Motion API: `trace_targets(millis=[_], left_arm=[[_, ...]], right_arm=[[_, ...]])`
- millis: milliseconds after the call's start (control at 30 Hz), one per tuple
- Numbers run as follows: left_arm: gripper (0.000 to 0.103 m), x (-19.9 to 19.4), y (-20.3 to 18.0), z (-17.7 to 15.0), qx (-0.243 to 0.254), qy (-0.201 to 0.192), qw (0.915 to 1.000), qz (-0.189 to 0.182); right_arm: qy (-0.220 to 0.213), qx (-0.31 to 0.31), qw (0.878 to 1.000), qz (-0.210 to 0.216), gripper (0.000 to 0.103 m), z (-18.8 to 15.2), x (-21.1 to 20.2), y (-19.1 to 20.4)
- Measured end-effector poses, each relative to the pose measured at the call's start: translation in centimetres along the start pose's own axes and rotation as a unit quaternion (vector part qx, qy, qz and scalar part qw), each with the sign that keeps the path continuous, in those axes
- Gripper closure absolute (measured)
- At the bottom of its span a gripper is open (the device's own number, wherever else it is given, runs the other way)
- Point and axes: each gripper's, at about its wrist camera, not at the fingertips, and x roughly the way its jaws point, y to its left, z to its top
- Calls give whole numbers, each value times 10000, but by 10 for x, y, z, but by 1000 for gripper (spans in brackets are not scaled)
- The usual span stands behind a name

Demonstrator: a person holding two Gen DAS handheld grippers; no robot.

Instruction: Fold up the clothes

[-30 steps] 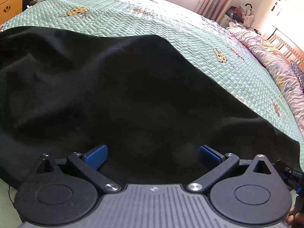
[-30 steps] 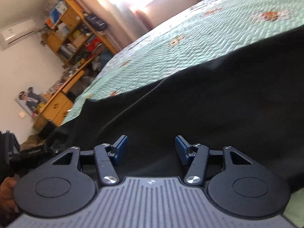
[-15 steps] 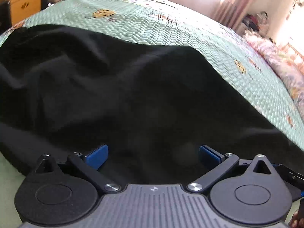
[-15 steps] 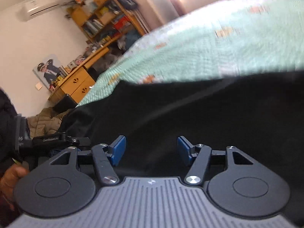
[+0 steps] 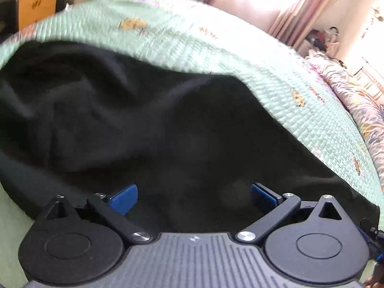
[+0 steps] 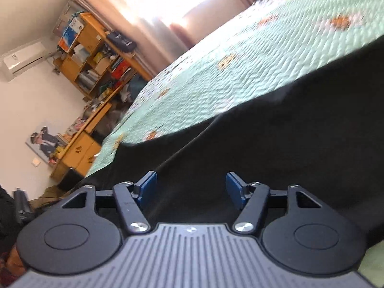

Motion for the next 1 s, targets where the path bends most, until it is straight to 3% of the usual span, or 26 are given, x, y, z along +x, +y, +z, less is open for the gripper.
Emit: trace_targets(millis=[100,167,300,500,633,767,900,1000], left_arm=[[2,7,-2,0,135,132,9998,90],[1,20,9,-5,-186,394,9991,-7],[1,22,6,-9,58,343,9994,23],[3,10,3,-3,-98,309,9994,81],[2,5,-18,-4,481,217,9986,-25],[2,23,-10,-10,87,508,9986,-83],[1,24,-8,-13,113,495,9986,-162],[1,26,-1,-10,-46,501,9984,-263]], right_arm=[[-18,3,9995,-327,36,0,0,-11],[-18,35,9991,-421,36,-3,-1,-19],[-41,59,9993,-375,36,-8,-4,-26],[-198,157,9985,-480,35,-2,-12,-16],[-295,-63,9991,-282,33,6,-12,0],[-107,-294,9995,-80,33,6,5,13],[205,91,9996,-163,32,-2,21,-5],[79,388,9992,-41,34,-4,13,-20]])
